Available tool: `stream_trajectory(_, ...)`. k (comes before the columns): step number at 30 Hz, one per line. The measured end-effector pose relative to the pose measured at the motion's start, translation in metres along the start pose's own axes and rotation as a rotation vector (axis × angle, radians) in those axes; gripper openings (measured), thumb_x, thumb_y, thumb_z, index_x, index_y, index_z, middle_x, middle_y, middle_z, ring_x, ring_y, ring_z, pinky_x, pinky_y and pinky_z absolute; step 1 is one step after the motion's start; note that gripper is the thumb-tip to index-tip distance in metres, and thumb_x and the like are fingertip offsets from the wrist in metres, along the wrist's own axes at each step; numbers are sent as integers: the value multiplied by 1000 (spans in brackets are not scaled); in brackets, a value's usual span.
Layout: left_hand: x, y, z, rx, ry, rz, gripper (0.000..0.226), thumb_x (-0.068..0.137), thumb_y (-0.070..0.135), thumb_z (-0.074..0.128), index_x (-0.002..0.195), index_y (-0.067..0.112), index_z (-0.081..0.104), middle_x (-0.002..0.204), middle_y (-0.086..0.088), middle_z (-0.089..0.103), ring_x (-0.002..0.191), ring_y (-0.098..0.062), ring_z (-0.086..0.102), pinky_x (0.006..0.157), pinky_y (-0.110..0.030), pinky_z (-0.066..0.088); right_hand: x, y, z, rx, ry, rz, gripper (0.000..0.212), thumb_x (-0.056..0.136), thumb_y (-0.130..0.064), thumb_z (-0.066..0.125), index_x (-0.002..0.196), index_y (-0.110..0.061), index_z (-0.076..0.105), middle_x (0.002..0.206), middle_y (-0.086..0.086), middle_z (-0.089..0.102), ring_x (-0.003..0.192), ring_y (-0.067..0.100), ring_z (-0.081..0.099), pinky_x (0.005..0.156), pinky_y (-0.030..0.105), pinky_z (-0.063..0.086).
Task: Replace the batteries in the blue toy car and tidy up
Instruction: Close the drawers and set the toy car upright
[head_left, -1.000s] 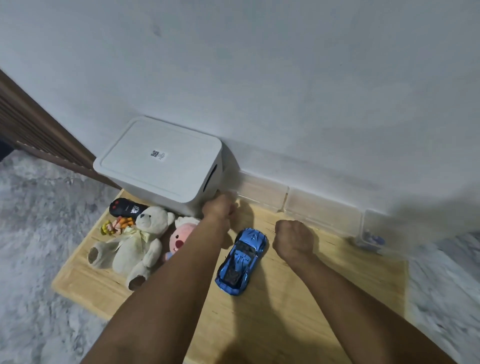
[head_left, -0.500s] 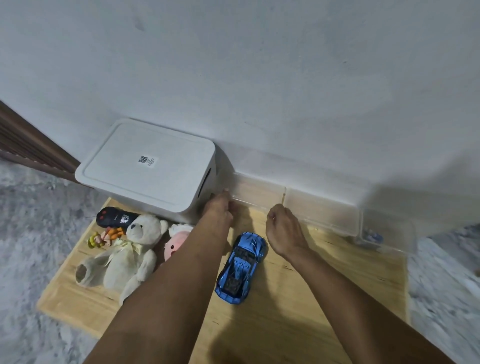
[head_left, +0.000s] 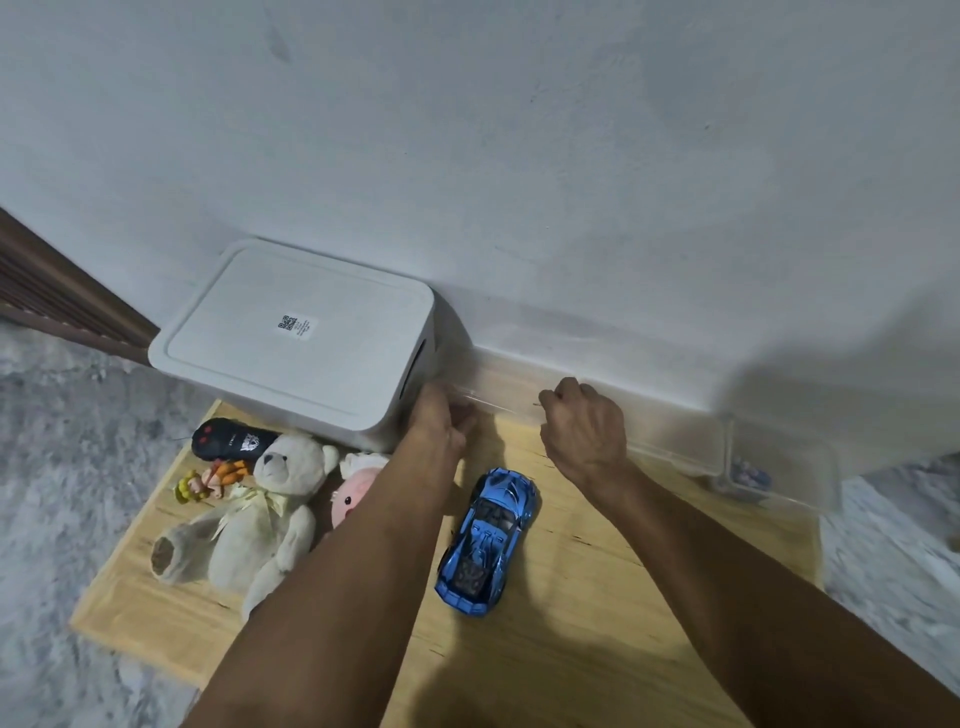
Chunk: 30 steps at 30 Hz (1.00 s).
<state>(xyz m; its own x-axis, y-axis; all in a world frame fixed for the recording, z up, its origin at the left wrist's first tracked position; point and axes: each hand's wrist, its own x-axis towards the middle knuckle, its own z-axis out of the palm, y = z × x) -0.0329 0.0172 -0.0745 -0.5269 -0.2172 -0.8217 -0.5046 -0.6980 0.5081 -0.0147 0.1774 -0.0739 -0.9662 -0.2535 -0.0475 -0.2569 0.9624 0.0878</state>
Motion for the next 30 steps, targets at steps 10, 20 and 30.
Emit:
stream_trajectory(10, -13, 2, 1, -77, 102, 36, 26, 93, 15, 35, 73, 7, 49, 65, -10, 45, 61, -25, 48, 62, -37, 45, 3, 7, -14, 84, -71, -23, 30, 90, -22, 65, 119, -18, 65, 114, 5, 64, 100, 25, 61, 73, 32, 48)
stream_trajectory(20, -26, 0, 6, 43, -66, 7, 24, 84, 15, 72, 104, 4, 68, 99, -15, 73, 94, -32, 71, 87, -51, 56, -2, 19, -38, 342, 132, 183, 27, 86, -20, 68, 109, -12, 57, 107, 7, 57, 88, 29, 63, 65, 31, 43)
stream_trajectory(30, -30, 4, 15, 90, -49, -20, 27, 86, 31, 71, 88, 7, 60, 53, -7, 63, 52, -22, 62, 73, -41, 56, -21, -11, -15, 654, -131, 68, 41, 87, 6, 46, 125, -6, 59, 116, 11, 60, 109, 28, 56, 93, 34, 46)
